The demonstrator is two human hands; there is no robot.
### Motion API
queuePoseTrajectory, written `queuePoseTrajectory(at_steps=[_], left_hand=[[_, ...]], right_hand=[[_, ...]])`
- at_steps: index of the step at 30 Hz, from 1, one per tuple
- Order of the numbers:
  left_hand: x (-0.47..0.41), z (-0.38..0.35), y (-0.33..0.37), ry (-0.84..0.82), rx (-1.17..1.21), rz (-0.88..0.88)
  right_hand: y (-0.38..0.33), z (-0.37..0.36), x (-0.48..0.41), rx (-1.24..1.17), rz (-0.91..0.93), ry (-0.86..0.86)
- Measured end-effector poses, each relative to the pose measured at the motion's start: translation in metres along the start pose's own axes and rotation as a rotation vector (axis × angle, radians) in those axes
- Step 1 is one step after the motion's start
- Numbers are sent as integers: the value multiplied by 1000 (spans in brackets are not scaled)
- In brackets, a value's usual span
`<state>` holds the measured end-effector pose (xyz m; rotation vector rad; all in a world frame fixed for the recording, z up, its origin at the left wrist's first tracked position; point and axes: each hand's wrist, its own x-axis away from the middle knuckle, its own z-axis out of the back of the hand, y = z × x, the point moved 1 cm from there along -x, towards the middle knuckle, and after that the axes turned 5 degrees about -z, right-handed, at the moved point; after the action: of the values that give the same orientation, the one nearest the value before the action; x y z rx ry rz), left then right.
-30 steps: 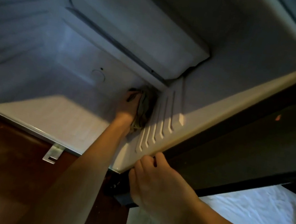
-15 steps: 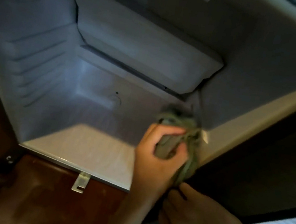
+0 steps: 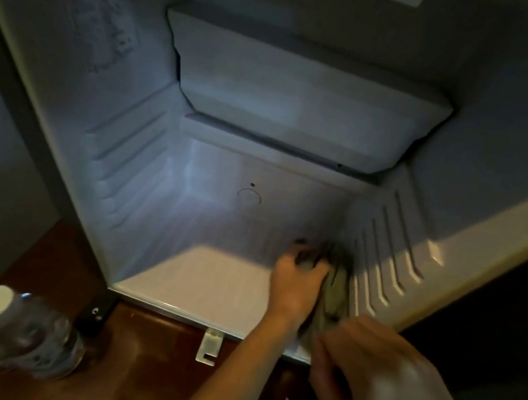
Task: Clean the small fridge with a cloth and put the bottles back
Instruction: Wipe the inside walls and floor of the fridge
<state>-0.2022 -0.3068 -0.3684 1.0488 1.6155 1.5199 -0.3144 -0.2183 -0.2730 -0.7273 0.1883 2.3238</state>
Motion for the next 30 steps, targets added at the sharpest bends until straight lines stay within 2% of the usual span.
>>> queuePoseTrajectory(at_steps=[3, 6, 8, 10, 13, 16, 19, 20, 21, 23, 25, 27, 30], left_hand=[[14, 30, -19, 117, 108, 50], [-8, 55, 0, 285, 230, -32], [-38, 79, 9, 436, 256, -186], [-64, 103, 15, 614, 155, -436], [-91, 112, 5, 684, -45, -636], [-110, 89, 3, 700, -133, -664], [-123, 69, 10, 786, -35, -555], [-120, 65, 12, 762, -27, -509], [-113, 59, 11, 670, -46, -483], [-81, 39, 1, 310, -65, -487], [-42, 17, -1, -10, -141, -595], [-29, 4, 14, -118, -324, -833], [-61, 6, 39, -164, -716, -1374]], right_hand=[[-9, -36, 19, 13, -55, 33], [-8, -88, 41, 53, -146, 54], [-2, -116, 55, 7, -193, 112], [2, -141, 67, -36, -206, 175], [2, -169, 74, -140, -330, 279], [-3, -177, 67, -117, -228, 375], [3, -180, 62, -134, -228, 390], [7, -180, 61, -164, -244, 395], [11, -180, 60, -201, -268, 393], [21, -174, 51, -251, -293, 374], [26, -161, 31, -398, -453, 420], [25, -152, 15, -632, -615, 553], [20, -148, -8, -816, -617, 598]])
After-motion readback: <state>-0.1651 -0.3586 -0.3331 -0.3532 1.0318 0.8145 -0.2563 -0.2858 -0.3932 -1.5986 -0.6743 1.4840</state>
